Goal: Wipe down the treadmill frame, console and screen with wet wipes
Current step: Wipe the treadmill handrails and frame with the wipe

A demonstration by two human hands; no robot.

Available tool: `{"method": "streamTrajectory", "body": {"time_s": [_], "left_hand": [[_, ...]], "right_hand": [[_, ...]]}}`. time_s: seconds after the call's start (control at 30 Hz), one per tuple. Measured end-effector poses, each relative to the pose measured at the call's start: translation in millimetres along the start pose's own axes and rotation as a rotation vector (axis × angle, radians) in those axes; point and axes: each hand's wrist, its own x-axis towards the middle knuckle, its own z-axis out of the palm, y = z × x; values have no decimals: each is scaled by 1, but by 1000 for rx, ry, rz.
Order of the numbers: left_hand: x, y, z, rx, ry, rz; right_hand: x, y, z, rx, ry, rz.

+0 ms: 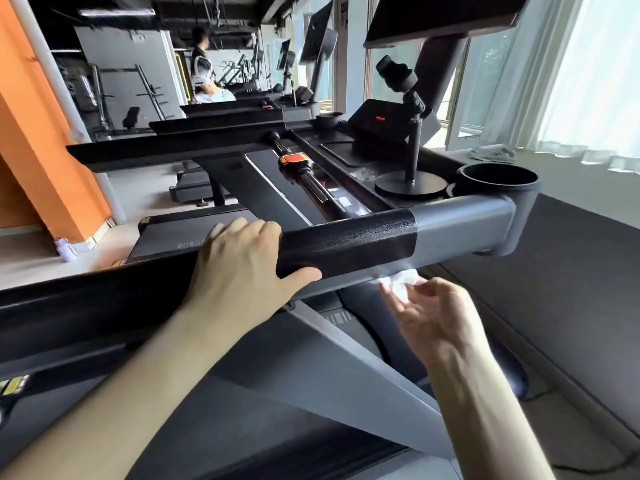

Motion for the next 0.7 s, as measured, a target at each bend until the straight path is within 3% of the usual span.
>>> {"method": "streamTrajectory", "body": {"time_s": [0.13, 0.27, 0.37, 0.53, 0.6, 0.7], "left_hand": [[1, 1, -1, 4, -18, 8], [0, 2, -4, -2, -43, 7], [1, 2, -9, -7, -73, 11], [7, -1, -22, 7, -170, 41], [10, 0, -31, 19, -203, 52], [17, 1, -36, 50, -207, 54]], "right_hand": [[-9, 17, 10, 43, 13, -104], [-27, 65, 22, -117, -53, 61], [-33, 56, 23, -157, -113, 128], [-10, 7, 10, -4, 93, -125], [-5, 2, 5, -54, 183, -207], [-7, 9, -1, -128, 184, -273]]}}
